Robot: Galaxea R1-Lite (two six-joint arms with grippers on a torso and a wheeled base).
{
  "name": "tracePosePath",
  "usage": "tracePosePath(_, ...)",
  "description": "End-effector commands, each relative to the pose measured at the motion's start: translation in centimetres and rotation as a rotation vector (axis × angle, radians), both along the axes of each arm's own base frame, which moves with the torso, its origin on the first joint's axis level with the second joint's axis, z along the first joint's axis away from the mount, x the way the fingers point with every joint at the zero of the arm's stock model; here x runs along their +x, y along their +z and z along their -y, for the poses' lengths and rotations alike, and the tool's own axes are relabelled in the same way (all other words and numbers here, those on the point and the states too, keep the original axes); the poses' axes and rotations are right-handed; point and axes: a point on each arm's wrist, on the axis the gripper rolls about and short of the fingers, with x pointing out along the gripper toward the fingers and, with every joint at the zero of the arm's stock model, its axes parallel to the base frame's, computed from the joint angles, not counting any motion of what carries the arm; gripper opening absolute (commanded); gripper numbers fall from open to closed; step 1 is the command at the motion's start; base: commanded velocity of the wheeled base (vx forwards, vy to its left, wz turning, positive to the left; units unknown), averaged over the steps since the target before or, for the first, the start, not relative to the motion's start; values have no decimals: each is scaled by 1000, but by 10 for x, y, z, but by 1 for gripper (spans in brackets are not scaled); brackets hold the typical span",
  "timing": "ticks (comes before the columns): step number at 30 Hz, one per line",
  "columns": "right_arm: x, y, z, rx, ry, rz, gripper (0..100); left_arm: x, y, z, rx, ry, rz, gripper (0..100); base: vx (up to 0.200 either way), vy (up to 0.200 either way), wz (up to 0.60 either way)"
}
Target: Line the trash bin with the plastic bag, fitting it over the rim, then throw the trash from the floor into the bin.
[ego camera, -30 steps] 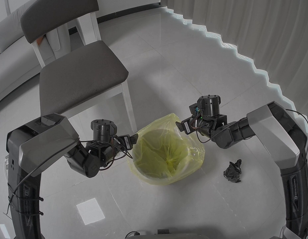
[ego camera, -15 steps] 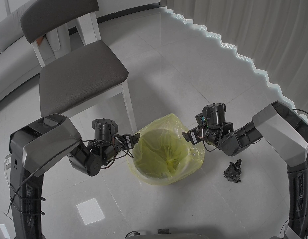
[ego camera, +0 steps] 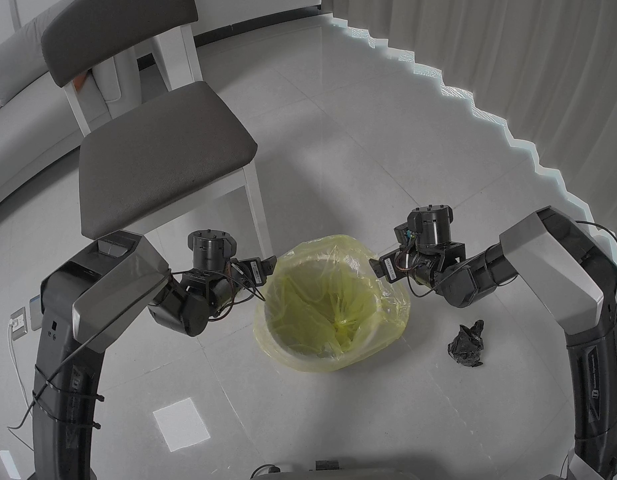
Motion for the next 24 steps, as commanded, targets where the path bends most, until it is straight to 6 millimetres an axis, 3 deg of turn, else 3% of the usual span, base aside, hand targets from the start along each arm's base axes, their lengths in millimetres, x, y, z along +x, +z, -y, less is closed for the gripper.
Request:
tracePosePath(1,12,-22,6,-12,-18,-19,100,15,-20,3,2,5,-9,100,0,0,0)
tracePosePath(11,25,-51,4,-25,-21,-37,100,43,-35,0,7,35,-26,100,0,0,0)
tracePosePath(24,26,-70,2,-33,-19,-63,100,55,-62,-30,25,96,-86,100,0,0,0)
